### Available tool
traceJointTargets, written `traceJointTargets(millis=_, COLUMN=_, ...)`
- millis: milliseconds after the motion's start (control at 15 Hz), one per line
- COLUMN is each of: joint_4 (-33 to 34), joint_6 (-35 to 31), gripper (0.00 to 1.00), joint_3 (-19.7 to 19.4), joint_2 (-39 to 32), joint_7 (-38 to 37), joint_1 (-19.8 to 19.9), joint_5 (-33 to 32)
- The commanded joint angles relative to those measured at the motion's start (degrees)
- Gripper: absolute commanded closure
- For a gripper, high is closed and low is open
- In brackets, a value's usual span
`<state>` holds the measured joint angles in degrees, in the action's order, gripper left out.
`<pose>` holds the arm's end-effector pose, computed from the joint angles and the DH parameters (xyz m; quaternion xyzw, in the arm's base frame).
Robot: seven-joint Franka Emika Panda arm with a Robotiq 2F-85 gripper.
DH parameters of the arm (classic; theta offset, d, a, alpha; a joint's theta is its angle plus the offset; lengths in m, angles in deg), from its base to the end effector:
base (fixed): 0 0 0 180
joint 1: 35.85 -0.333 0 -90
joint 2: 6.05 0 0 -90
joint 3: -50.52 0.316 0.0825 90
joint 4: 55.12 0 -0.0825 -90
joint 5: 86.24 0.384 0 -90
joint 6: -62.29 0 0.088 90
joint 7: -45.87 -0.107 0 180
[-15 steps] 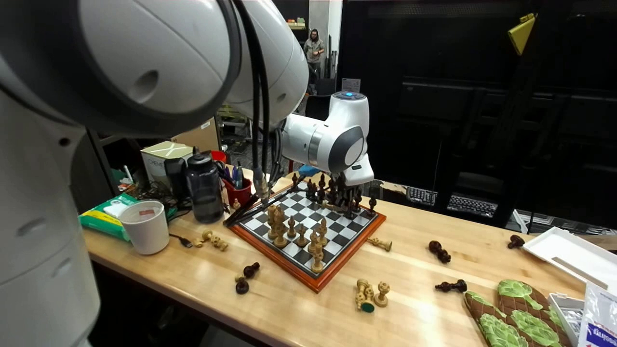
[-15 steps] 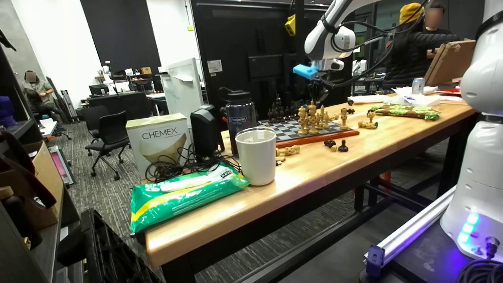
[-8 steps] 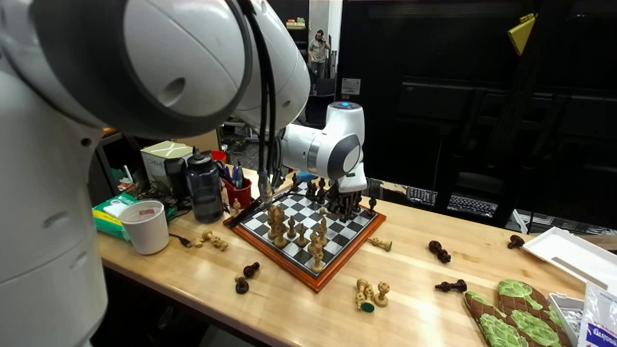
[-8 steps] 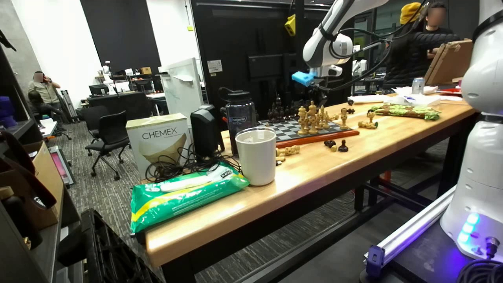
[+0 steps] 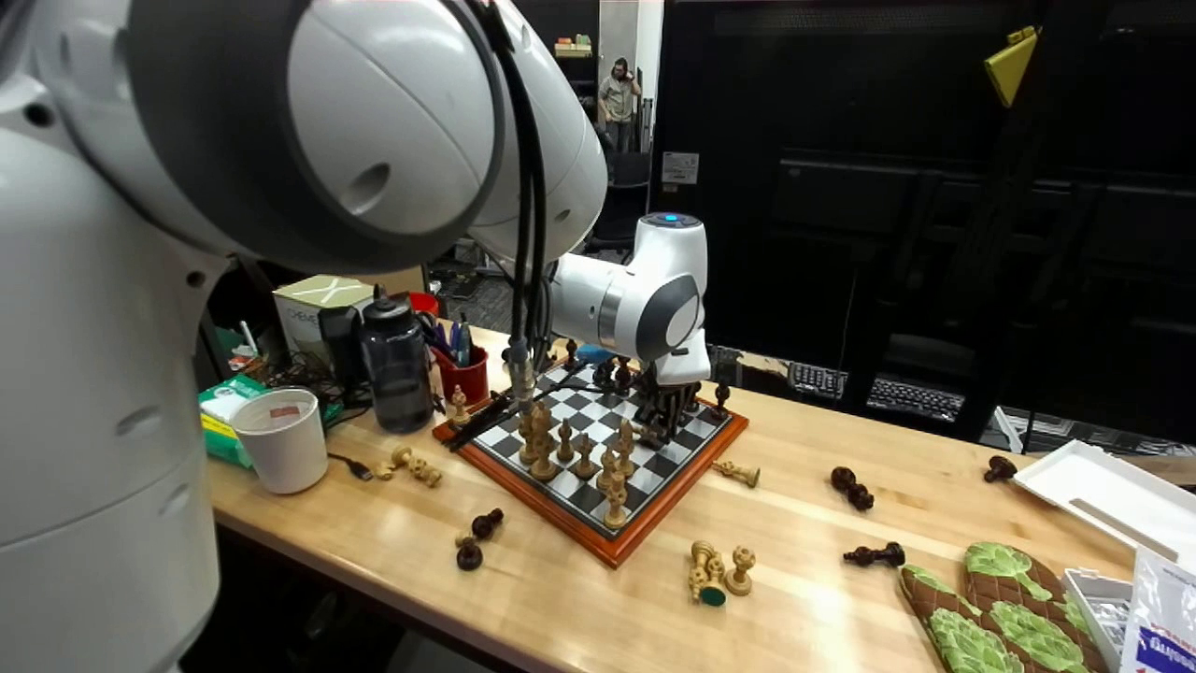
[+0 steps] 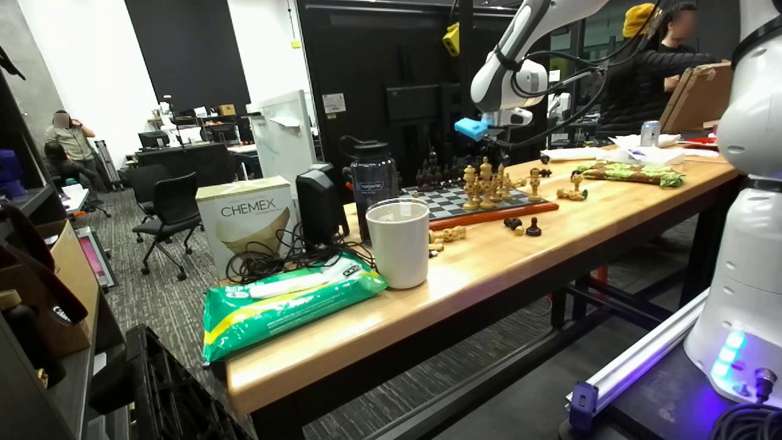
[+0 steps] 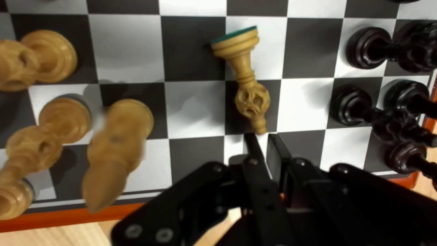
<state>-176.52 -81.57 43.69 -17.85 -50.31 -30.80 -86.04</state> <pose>0.5758 -0.1196 0.3347 -0.5856 0.8051 -0.0767 0.0548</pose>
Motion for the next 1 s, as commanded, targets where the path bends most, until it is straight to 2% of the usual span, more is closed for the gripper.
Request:
traceJointTargets(millis=0, joint_4=-0.09, joint_6=-1.06, gripper=0.56, joint_3=-0.62, joint_2=0.28, joint_7=0.23, joint_1=-0.87, joint_5=1.06)
traceJointTargets(millis=533, joint_4=-0.32, joint_6=-2.39, gripper=0.03, joint_3=-0.45, joint_2=1.39, joint_7=0.95, joint_1=-1.34, joint_5=1.03)
traceJointTargets(millis=600, joint_4=-0.3, joint_6=-2.5, gripper=0.0, joint_3=-0.43, joint_2=1.45, joint_7=1.05, joint_1=-1.39, joint_5=1.08)
traceJointTargets(millis=933, joint_4=-0.02, joint_6=-2.8, gripper=0.0, joint_3=-0.09, joint_2=1.54, joint_7=2.95, joint_1=-1.35, joint_5=3.27)
